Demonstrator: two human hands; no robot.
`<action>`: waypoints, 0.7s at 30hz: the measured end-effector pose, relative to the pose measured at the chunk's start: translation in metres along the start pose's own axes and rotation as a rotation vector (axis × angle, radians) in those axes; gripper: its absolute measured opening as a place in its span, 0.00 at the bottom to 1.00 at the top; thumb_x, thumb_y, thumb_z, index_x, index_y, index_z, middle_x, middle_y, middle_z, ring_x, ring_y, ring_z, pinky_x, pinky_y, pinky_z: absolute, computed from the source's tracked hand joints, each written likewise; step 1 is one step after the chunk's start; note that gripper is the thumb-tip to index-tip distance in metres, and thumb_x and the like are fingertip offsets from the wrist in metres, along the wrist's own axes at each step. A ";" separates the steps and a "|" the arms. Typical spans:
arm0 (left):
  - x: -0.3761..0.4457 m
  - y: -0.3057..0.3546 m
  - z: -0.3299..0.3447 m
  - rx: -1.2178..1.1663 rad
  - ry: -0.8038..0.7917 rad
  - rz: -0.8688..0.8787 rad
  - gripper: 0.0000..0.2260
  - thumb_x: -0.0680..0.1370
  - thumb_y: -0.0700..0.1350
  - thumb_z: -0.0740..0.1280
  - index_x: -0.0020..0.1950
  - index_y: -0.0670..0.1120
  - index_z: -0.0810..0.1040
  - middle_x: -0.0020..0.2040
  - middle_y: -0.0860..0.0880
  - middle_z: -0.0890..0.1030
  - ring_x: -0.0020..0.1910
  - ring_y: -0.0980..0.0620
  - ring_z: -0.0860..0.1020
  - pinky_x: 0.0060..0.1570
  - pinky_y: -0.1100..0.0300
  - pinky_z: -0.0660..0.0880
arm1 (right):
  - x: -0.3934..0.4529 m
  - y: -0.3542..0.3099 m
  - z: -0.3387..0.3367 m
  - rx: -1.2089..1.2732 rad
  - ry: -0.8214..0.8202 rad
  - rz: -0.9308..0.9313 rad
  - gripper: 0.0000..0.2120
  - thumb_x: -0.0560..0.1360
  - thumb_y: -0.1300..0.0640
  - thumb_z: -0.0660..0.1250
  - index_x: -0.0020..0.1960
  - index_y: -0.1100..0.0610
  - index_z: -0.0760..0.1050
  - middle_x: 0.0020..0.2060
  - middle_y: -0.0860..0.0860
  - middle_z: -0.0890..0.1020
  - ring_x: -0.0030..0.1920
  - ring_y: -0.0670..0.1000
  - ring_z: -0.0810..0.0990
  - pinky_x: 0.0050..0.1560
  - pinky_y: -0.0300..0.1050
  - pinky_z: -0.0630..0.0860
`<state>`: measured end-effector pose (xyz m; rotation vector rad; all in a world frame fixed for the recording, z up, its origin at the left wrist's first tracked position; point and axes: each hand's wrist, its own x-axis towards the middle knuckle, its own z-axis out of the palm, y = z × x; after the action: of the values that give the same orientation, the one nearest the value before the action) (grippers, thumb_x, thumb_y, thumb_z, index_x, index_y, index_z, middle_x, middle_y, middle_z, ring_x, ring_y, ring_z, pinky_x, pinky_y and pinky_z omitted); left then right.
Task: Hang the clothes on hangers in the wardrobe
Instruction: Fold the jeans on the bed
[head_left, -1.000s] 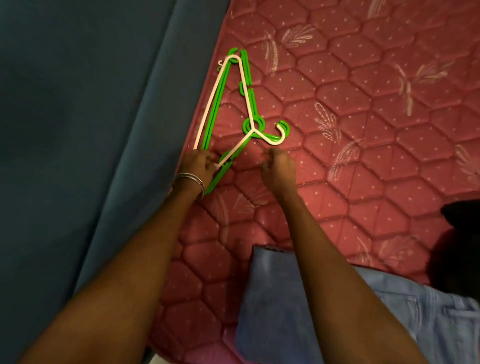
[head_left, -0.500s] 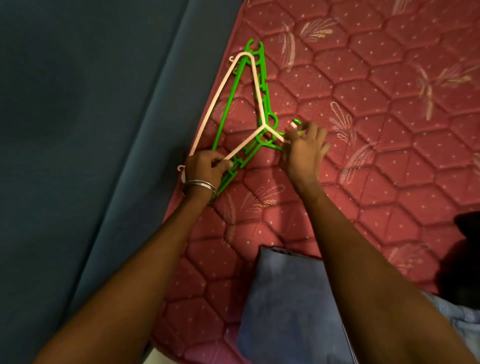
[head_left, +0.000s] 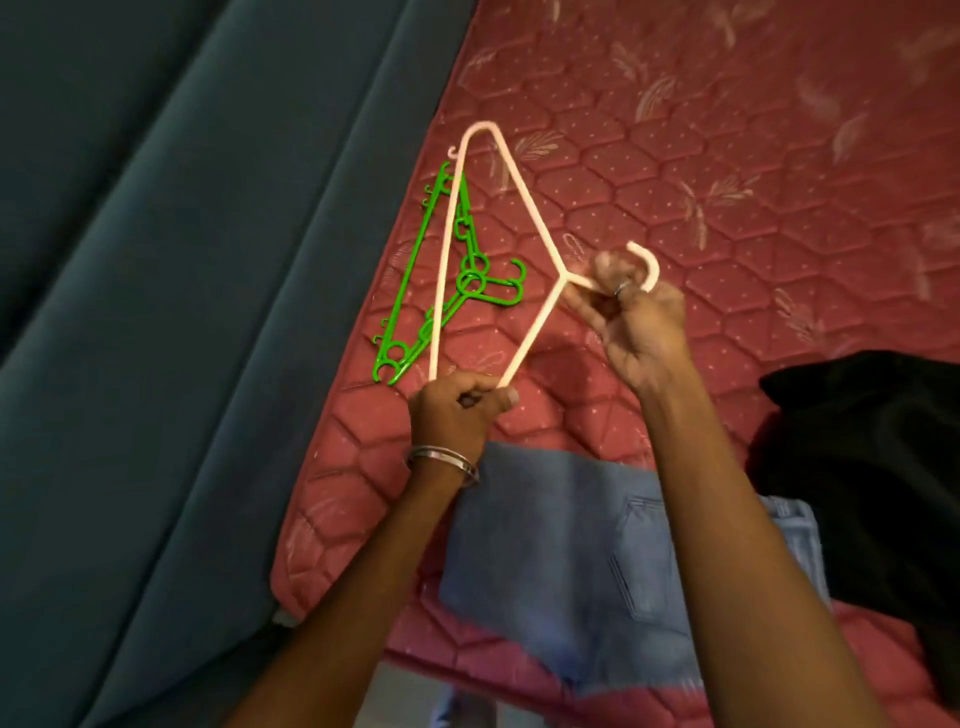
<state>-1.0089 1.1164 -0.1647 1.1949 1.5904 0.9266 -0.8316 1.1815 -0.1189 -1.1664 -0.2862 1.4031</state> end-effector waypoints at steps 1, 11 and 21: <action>-0.022 0.006 0.009 -0.027 -0.031 -0.024 0.05 0.68 0.37 0.76 0.40 0.44 0.83 0.26 0.55 0.76 0.25 0.64 0.70 0.30 0.70 0.68 | -0.018 -0.005 -0.013 -0.084 -0.024 0.032 0.05 0.76 0.66 0.65 0.43 0.58 0.76 0.34 0.52 0.82 0.36 0.51 0.82 0.42 0.54 0.82; -0.180 -0.005 0.065 0.230 -0.403 -0.106 0.04 0.68 0.42 0.76 0.41 0.45 0.84 0.29 0.55 0.78 0.25 0.67 0.72 0.35 0.67 0.72 | -0.163 -0.016 -0.131 -0.387 0.117 0.089 0.07 0.78 0.67 0.61 0.42 0.64 0.74 0.28 0.56 0.81 0.29 0.55 0.81 0.31 0.51 0.82; -0.235 -0.017 0.022 -0.176 -0.259 -0.576 0.12 0.79 0.35 0.62 0.63 0.39 0.74 0.37 0.45 0.79 0.27 0.56 0.79 0.28 0.62 0.75 | -0.240 0.006 -0.145 -0.249 -0.010 0.287 0.08 0.80 0.64 0.59 0.56 0.66 0.74 0.37 0.59 0.81 0.38 0.56 0.83 0.39 0.61 0.81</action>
<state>-0.9657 0.8861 -0.1348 0.6438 1.4855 0.4991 -0.7811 0.9083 -0.0800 -1.4488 -0.3164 1.6573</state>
